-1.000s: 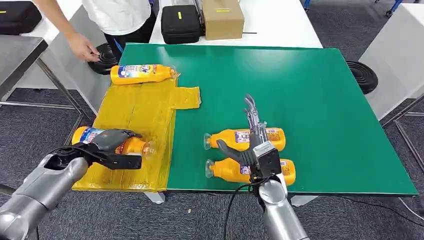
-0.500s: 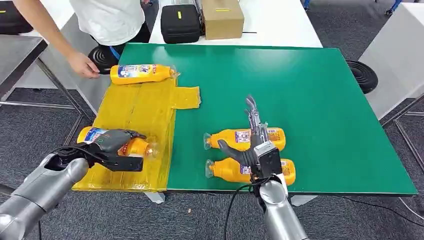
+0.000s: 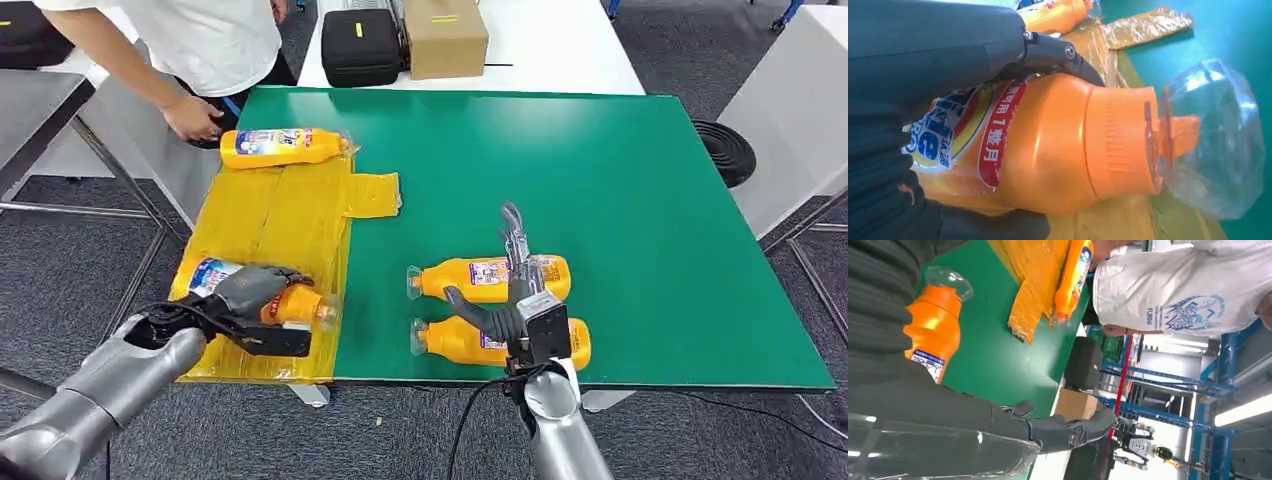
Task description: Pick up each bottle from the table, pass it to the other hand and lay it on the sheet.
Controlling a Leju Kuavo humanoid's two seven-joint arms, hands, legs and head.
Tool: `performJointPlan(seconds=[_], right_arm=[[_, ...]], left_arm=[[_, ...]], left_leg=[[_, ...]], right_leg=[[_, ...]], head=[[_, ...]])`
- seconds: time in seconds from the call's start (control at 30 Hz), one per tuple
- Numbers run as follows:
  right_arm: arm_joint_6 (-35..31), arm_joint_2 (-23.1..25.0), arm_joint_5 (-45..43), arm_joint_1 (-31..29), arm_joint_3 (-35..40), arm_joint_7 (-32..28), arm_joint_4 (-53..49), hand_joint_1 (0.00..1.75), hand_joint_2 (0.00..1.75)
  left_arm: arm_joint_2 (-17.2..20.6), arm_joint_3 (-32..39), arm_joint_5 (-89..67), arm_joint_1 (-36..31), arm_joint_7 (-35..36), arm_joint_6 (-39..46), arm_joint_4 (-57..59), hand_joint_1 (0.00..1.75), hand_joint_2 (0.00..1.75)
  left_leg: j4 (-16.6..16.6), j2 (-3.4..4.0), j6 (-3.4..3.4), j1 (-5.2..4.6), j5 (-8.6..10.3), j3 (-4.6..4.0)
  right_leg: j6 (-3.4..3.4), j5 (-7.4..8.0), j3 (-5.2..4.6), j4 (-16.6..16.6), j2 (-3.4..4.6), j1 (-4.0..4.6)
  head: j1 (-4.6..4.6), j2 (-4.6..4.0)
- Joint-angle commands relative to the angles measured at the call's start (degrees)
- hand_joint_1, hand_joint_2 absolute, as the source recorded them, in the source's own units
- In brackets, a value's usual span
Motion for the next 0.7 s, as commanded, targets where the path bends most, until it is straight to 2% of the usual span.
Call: performJointPlan(seconds=[0.03, 0.27, 0.3, 0.33, 0.37, 0.4, 0.43, 0.47, 0.5, 0.6, 0.7], right_arm=[[0.32, -0.03, -0.26, -2.31, -1.33, -0.2, 4.52, 0.0, 1.75], [0.7, -0.54, -0.63, -1.37, -0.55, -0.98, 4.8, 0.0, 1.75], [0.72, -0.51, -0.63, -1.3, -0.44, -0.99, 4.61, 0.0, 1.75], [0.69, -0.5, -0.6, -1.39, -0.34, -0.88, 4.51, 0.0, 1.75], [0.6, -0.4, -0.56, -1.71, -0.36, -0.76, 4.45, 0.0, 1.75], [0.56, -0.26, -0.54, -1.97, -0.32, -0.74, 4.41, 0.0, 1.75], [0.54, -0.14, -0.54, -2.38, -0.29, -0.74, 4.86, 0.0, 1.75], [0.55, -0.12, -0.54, -2.51, -0.26, -0.74, 4.98, 0.0, 1.75], [0.56, -0.08, -0.54, -2.53, -0.24, -0.74, 4.96, 0.0, 1.75], [0.73, -0.13, -0.63, -2.82, -0.26, -0.77, 5.11, 0.0, 1.75], [1.15, -0.27, -0.95, -2.3, -0.06, -1.12, 5.53, 0.0, 1.75]], left_arm=[[-4.17, -3.15, -0.28, -0.95, -0.54, 0.54, 9.42, 1.75, 1.75], [-2.86, -2.22, -0.32, 1.44, -0.85, 2.16, 9.5, 1.75, 1.75], [-2.59, -2.02, -0.27, 1.99, -0.86, 2.46, 9.4, 1.68, 1.75], [-2.36, -1.8, -0.41, 2.31, -0.81, 2.79, 9.18, 1.52, 1.75], [-2.24, -1.75, -0.43, 2.23, -0.81, 2.78, 9.23, 1.45, 1.75], [-2.25, -1.74, -0.47, 2.06, -0.8, 2.76, 9.25, 1.5, 1.75], [-2.4, -2.08, -0.81, 1.45, -0.73, 2.38, 9.76, 1.38, 1.75], [-2.45, -2.1, -0.89, 1.13, -0.74, 2.29, 9.98, 0.28, 1.75], [-2.54, -2.06, -0.84, 0.63, -0.76, 1.9, 10.1, 0.0, 1.75], [-2.2, -3.08, -1.47, -1.74, -1.21, -0.66, 10.95, 0.0, 1.75], [-0.28, -2.96, -0.59, -2.37, -2.05, -2.27, 10.52, 0.0, 1.75]], left_leg=[[-0.07, 0.04, 0.01, -0.01, -0.07, 0.32], [-0.1, 0.08, 0.02, -0.02, -0.09, 0.48], [-0.13, 0.1, 0.02, -0.03, -0.07, 0.5], [-0.16, 0.14, 0.02, -0.02, -0.12, 0.66], [-0.11, 0.11, 0.01, -0.03, -0.06, 0.48], [-0.13, 0.2, 0.01, -0.02, -0.11, 0.6], [-0.15, 0.23, 0.0, -0.02, -0.14, 0.71], [-0.1, 0.15, 0.0, -0.02, -0.09, 0.55], [-0.12, 0.18, 0.0, -0.01, -0.11, 0.64], [-0.06, 0.06, 0.0, 0.0, -0.05, 0.48], [-0.06, 0.13, 0.0, 0.01, -0.1, 0.6]], right_leg=[[-0.09, -0.06, 0.32, -0.08, -0.02, 0.02], [-0.11, -0.06, 0.5, -0.12, 0.02, 0.02], [-0.09, -0.04, 0.5, -0.13, 0.06, 0.0], [-0.14, -0.07, 0.67, -0.17, 0.07, 0.02], [-0.08, -0.04, 0.49, -0.1, 0.07, -0.01], [-0.13, -0.05, 0.6, -0.13, 0.14, 0.01], [-0.16, -0.07, 0.7, -0.16, 0.15, 0.03], [-0.11, -0.04, 0.56, -0.09, 0.11, 0.01], [-0.14, -0.05, 0.64, -0.12, 0.13, 0.03], [-0.08, -0.02, 0.52, -0.05, 0.03, 0.03], [-0.13, -0.05, 0.61, -0.06, 0.07, 0.05]], head=[[0.0, 0.0], [0.0, 0.0], [0.0, 0.0], [0.02, 0.0], [0.02, 0.0], [0.0, 0.0], [0.0, 0.0], [0.0, 0.0], [0.0, 0.0], [0.02, 0.0], [0.02, 0.0]])
